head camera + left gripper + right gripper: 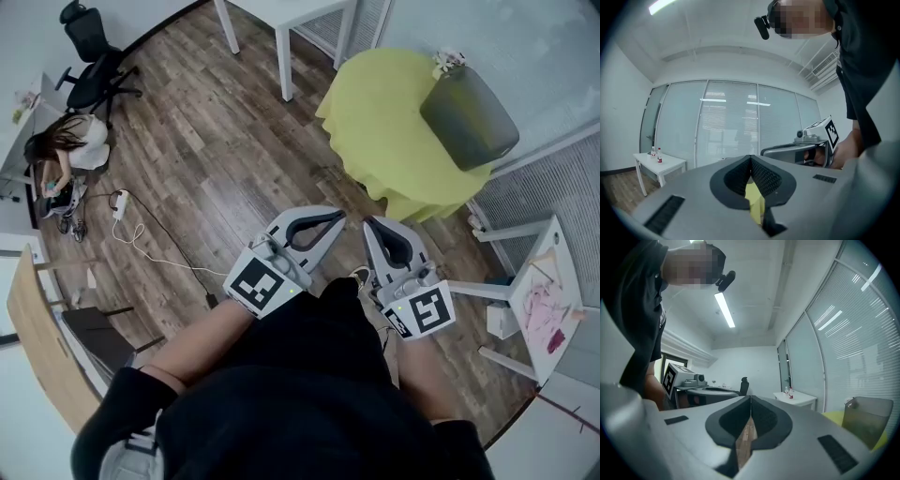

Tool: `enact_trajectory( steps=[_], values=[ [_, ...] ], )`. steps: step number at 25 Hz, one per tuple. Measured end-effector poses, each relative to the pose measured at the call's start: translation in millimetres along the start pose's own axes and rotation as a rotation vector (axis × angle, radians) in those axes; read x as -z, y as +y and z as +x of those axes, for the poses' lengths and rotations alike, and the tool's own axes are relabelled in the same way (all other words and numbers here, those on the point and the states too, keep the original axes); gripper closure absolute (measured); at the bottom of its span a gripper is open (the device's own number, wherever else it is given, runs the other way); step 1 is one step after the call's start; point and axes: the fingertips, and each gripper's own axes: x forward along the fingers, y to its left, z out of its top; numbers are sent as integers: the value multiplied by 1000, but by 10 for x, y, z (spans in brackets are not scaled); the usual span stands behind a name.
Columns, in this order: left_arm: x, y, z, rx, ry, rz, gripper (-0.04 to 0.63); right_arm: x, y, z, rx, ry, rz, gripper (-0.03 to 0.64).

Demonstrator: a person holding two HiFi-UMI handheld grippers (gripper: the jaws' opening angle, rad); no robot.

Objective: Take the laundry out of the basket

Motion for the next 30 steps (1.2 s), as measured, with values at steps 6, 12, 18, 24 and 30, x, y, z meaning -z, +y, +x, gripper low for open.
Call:
enact_trajectory(
  steps=[6,12,18,24,30],
  values=[
    [26,-54,160,27,6,-13,588,4,-167,-120,45,-3,17,594],
    [16,-90,529,57,10,-20,588,13,-502,-250,83,-4,17,594],
    [-17,-181,1027,89,16,-2,588,-30,-950,-405,110,-15,7,594],
    [-66,-225,1502,106,17,0,588,-76,-1403,-522,130,-24,3,594],
    [-60,-291,2059,115,28,-4,588,-53,-1900,-690,139,-29,11,594]
  ],
)
